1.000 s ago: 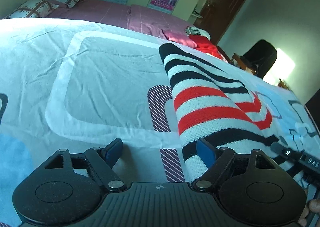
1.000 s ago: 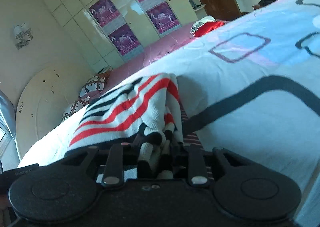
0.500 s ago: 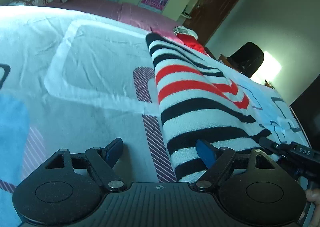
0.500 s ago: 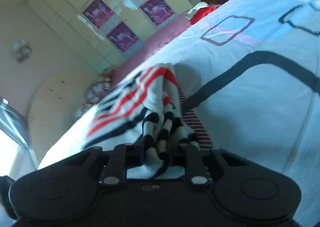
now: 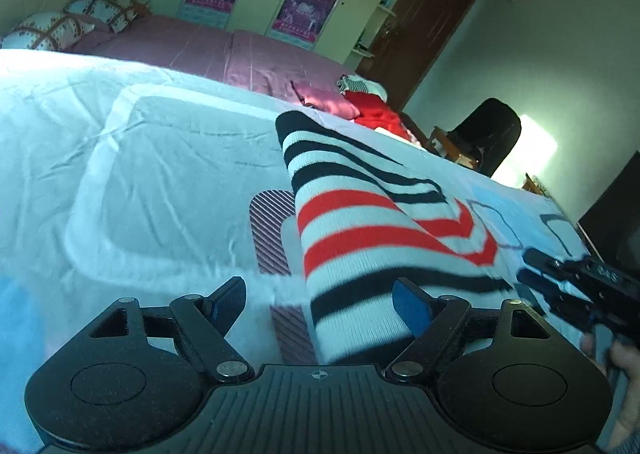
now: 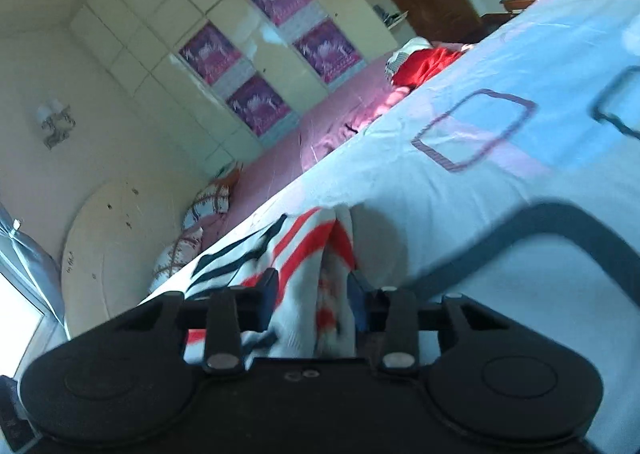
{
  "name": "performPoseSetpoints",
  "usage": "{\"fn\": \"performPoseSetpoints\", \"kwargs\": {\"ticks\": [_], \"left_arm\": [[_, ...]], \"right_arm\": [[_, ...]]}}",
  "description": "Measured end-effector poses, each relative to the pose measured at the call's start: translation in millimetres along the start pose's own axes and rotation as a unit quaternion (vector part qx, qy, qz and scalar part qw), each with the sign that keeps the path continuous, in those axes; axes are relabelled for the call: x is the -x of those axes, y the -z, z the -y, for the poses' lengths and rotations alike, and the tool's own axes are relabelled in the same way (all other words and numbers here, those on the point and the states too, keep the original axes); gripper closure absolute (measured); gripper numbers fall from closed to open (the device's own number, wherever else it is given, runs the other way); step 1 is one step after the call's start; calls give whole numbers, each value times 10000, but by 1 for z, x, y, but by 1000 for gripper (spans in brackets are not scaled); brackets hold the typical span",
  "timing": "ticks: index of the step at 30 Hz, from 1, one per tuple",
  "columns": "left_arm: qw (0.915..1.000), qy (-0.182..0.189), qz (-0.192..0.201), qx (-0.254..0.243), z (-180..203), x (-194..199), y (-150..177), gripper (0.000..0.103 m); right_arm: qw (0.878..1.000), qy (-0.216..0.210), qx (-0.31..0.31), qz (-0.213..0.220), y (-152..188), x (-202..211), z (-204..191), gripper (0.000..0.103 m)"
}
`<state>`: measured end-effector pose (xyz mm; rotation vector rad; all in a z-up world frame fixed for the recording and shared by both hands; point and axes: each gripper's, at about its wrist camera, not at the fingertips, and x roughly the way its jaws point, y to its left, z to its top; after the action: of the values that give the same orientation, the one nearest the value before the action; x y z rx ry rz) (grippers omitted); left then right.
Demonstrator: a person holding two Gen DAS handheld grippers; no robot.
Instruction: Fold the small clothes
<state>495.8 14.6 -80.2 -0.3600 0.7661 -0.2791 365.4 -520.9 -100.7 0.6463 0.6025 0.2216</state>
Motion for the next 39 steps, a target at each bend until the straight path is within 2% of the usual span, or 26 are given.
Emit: {"fn": "performPoseSetpoints", "kwargs": {"ticks": [3,5,7,8,9,11,13,15,16,17,18,19,21,23,26,28,29,30,31,33,34,35,37,38,39], "left_arm": [[9997,140,12,215,-1,-15,-8,23],[9997,111,16,225,0,-23,-12,23],[9997,85,20,211,2,-30,-16,23],[9997,96,-15,208,3,-34,-17,23],[9998,90,-61,193,4,-38,-20,23],[9999,81,-11,100,9,-43,-23,23],[10000,44,26,-38,14,-48,-25,23],[9999,5,-68,-105,15,-55,-24,23],[9999,29,-126,-74,13,-58,-22,23],[9998,68,-162,-2,10,-58,-22,23],[9998,85,-166,56,8,-55,-23,23],[9999,68,-137,20,9,-50,-23,23],[9999,111,-15,-121,11,-32,-21,23],[9994,334,30,-95,9,-17,-16,23],[9990,385,-84,-208,9,-8,-3,23],[9992,371,-134,-80,4,-9,3,23],[9989,422,-171,92,0,-11,5,23],[9985,461,-213,205,-1,-13,6,23],[9987,424,-216,165,0,-15,8,22],[9988,398,-197,193,0,-13,8,23],[9988,388,-164,232,-1,-8,8,23],[9991,369,-117,196,-1,-2,8,23],[9989,450,-75,109,-1,11,11,23],[9987,497,-59,103,-2,18,15,23],[9986,522,-71,105,-4,23,19,23]], "right_arm": [[9990,-239,109,-373,-19,-37,0,65],[9973,-61,421,-605,-23,-59,-5,65],[9941,55,677,-850,-22,-71,-11,78],[9929,-53,838,-847,-20,-72,-15,91],[9916,-57,1061,-739,-19,-71,-20,94],[9838,80,1761,-332,-16,-64,-37,94],[9769,197,2124,-111,-13,-65,-46,94],[9779,433,1980,-515,-13,-85,-37,93],[9812,422,1738,-719,-11,-93,-27,93],[9867,307,1420,-722,-15,-91,-19,87],[9892,314,1221,-744,-19,-88,-15,73],[9907,370,1131,-663,-23,-80,-15,72],[9920,270,1182,-343,-24,-53,-19,74],[9920,58,1210,-345,-16,-24,-25,78],[9894,-140,1382,-421,6,10,-32,77],[9836,-9,1687,-640,23,16,-34,76],[9773,267,1980,-702,32,14,-31,73],[9751,375,2074,-694,39,12,-24,74],[9811,278,1809,-628,39,14,-18,74],[9890,180,1319,-651,31,13,-15,92],[9903,118,1240,-623,29,16,-20,92],[9910,62,1208,-564,25,20,-25,90],[9912,-19,1165,-624,21,27,-31,70],[9907,-1,1144,-741,20,28,-31,65],[9893,-17,1171,-871,21,28,-31,64]]}}
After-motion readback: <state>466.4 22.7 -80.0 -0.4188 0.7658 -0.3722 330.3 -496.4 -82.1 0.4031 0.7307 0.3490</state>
